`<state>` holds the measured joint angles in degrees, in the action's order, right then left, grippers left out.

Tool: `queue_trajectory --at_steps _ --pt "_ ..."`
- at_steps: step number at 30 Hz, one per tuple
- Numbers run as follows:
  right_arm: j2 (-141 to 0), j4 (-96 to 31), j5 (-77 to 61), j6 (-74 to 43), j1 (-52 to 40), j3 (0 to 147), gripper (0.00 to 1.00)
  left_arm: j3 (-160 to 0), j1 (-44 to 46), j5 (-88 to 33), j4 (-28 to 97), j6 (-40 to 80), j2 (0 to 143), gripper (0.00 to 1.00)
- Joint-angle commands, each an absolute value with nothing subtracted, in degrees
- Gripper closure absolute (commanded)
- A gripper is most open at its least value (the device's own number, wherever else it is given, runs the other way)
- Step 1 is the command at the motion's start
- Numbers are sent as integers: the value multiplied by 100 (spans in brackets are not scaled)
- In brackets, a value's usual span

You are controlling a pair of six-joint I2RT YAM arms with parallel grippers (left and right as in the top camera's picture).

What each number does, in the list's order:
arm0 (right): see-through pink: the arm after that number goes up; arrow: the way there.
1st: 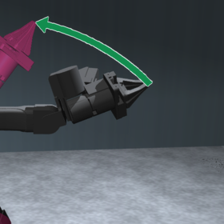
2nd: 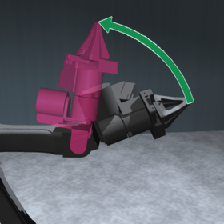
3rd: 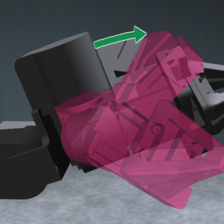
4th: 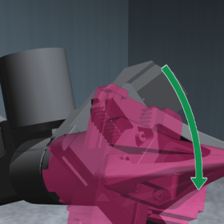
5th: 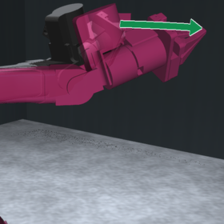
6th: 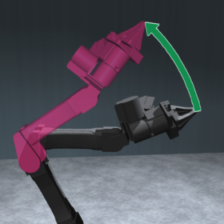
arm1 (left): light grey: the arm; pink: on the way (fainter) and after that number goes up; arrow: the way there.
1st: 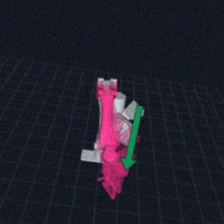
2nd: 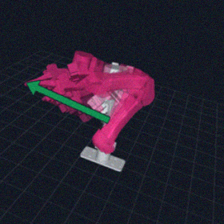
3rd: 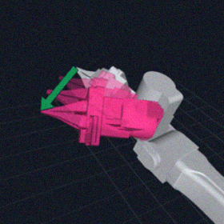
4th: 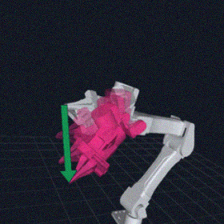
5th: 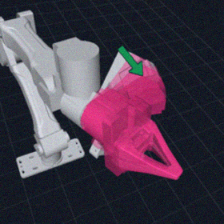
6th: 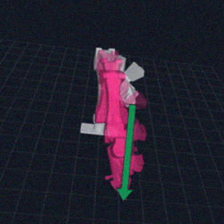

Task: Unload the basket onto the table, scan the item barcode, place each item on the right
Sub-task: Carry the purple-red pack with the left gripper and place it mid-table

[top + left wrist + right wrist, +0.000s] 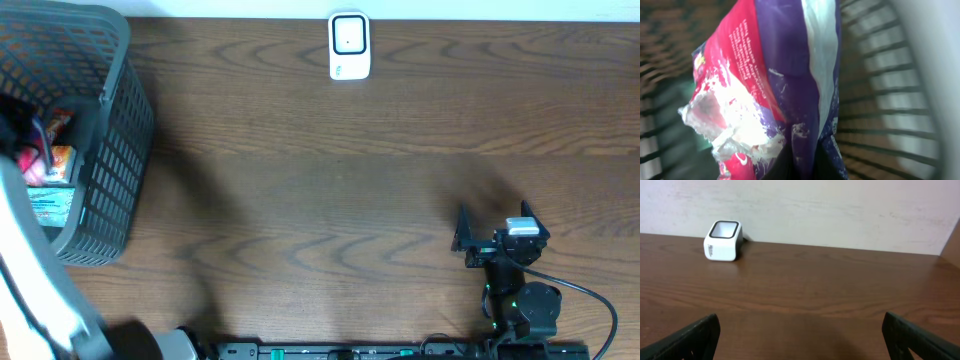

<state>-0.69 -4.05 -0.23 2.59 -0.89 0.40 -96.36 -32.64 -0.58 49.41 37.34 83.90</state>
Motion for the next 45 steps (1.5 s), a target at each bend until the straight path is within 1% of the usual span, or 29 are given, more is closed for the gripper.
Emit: queue_trajectory --at_steps 1,4,6,9,14,16,21,24,27,33,34,35,36,37,38,39,40,45 --pt "-38 -429 -32 327 -45 32 1 -9776 -3135 -1481 4626 3951 7712 93" --pt "-38 -432 -34 327 -47 32 1 -9776 -2620 -2290 4440 3916 7275 93" --pt "-38 -429 -34 327 -45 32 1 -9773 -2147 -2460 4462 3728 7118 93" --pt "-38 -429 -32 327 -45 32 1 -9773 -1114 -2486 4615 3105 7004 93" --pt "-38 -432 -34 327 -47 32 1 -9612 895 -2473 4923 2043 7177 93" --pt "-38 -429 -32 327 -47 32 1 -9452 1678 -2257 5002 1793 7376 93" --pt "-38 -429 -32 327 -45 32 1 -9126 3116 -926 5323 1780 8173 93" --pt "-38 -429 -34 327 -45 32 1 -8991 3697 -521 5325 1787 8875 92" --pt "-38 -429 -34 327 -47 32 1 -8991 3981 -438 5192 1806 9489 93" --pt "-38 -429 -32 327 -47 32 1 -8991 4160 -443 4366 1828 10536 92" --pt "-38 -429 -32 327 -47 32 1 -8991 4158 -443 4237 1826 10659 74" --pt "-38 -429 -32 327 -47 32 1 -8991 4152 -443 4150 1826 10724 53" --pt "-38 -429 -34 327 -47 32 1 -8991 4134 -440 4086 1824 10750 29" --pt "-38 -429 -32 327 -47 32 1 -8991 4110 -440 4040 1824 10750 10" --pt "-38 -429 -32 327 -45 32 1 -9028 4082 -440 4038 1824 10718 3" --pt "-38 -429 -34 327 -47 32 1 -9094 4034 -440 4073 1824 10672 0" --pt "-38 -429 -32 327 -47 32 1 -9183 3972 -440 4136 1824 10593 2" --pt "-38 -429 -34 327 -47 32 1 -9664 3457 -440 4477 1822 9859 2"
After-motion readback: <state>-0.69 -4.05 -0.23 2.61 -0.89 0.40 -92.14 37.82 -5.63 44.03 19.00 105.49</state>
